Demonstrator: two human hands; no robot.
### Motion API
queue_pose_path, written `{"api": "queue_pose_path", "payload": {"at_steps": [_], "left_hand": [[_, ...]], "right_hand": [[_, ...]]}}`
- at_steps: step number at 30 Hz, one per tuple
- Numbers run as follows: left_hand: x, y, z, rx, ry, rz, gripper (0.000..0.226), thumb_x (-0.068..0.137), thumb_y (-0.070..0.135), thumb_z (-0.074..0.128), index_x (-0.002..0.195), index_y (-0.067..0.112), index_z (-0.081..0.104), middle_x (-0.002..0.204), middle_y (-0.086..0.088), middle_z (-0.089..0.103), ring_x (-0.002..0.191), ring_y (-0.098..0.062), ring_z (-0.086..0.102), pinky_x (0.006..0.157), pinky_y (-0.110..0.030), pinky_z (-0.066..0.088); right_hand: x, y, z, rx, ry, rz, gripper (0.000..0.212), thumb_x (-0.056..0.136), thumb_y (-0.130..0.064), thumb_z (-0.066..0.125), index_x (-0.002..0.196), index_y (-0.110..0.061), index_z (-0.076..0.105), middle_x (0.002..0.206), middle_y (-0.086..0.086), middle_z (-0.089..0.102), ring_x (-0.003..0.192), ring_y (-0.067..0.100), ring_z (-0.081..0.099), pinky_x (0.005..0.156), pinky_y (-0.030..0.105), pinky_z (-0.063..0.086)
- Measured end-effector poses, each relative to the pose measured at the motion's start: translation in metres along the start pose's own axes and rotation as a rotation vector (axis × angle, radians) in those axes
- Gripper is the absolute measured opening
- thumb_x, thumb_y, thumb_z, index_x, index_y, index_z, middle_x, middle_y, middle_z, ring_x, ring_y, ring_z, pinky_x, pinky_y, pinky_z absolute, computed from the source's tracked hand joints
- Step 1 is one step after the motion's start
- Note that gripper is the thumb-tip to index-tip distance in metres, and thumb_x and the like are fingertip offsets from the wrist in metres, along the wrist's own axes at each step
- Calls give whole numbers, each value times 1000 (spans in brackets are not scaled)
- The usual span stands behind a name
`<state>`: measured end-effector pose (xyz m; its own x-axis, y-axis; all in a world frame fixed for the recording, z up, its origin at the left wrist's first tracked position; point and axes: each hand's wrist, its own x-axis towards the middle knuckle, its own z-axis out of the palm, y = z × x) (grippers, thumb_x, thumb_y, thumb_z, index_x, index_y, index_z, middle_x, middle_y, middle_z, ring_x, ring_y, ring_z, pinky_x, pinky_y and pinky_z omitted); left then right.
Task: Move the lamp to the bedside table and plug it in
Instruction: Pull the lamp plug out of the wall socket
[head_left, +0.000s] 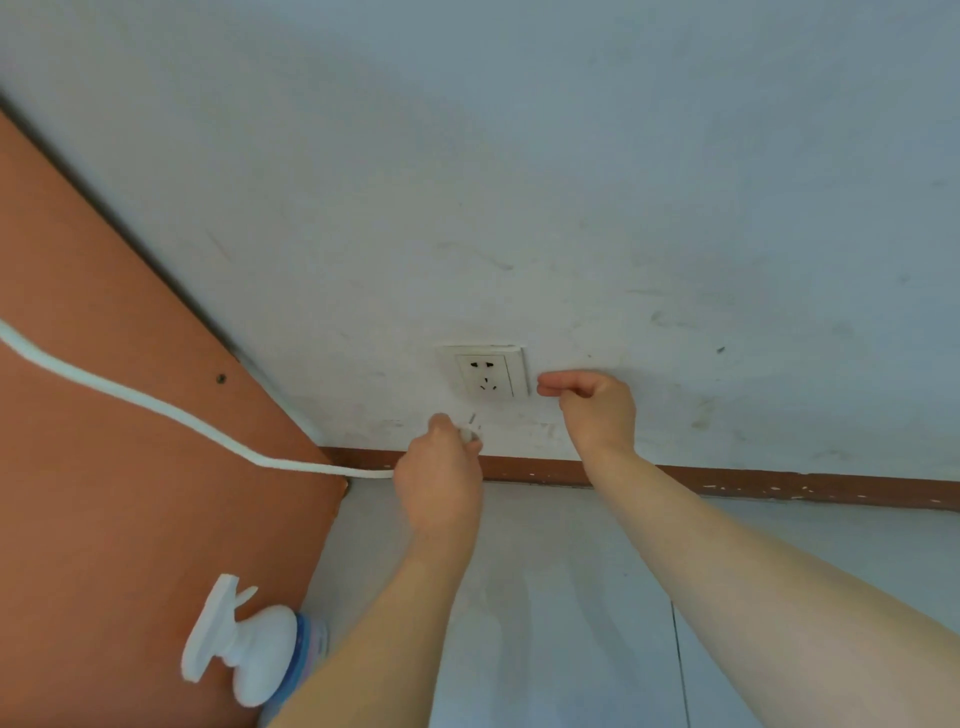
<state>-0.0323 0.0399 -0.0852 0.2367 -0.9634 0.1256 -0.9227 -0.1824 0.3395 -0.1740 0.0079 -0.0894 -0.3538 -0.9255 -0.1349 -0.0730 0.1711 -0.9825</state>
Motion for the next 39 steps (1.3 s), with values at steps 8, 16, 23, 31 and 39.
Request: {"api": "queue_pose_path", "payload": {"at_steps": [8,16,23,31,39], "left_hand": [[18,-6,-14,-66,44,83,24,85,30,63,81,13,46,81,-8,68,74,-29,62,54,-31,38],[39,-14,-34,-102,8,133,26,77,31,70,77,16,49,69,1,62,65,-23,55,54,-30,36],[54,-35,-50,-121,-82,168,26,73,32,75,77,16,55,77,-2,70,73,-25,64,67,-42,54],[72,-65,-56,-294,-79,45,27,68,26,81,71,14,57,74,-2,68,75,-23,66,68,-41,52],[80,-77,-72,-424,-112,-128,33,66,19,82,62,26,50,70,5,67,74,-21,70,70,-37,55]], "right_hand": [[-8,-8,20,-16,-77,-38,37,79,4,47,77,-23,72,77,-5,72,80,8,66,80,23,51],[-15,-12,34,-77,-200,-80,39,78,5,46,75,-27,69,73,-10,70,71,8,65,73,20,52],[-22,-18,57,6,-243,-10,36,78,3,47,78,-27,66,74,-9,71,71,10,66,69,17,50],[-26,-20,96,49,-410,110,29,82,0,53,97,-18,71,86,-2,73,82,10,65,64,15,44],[-31,-42,112,115,-444,230,33,82,6,55,103,-14,71,94,0,73,76,-6,62,55,3,42]]}}
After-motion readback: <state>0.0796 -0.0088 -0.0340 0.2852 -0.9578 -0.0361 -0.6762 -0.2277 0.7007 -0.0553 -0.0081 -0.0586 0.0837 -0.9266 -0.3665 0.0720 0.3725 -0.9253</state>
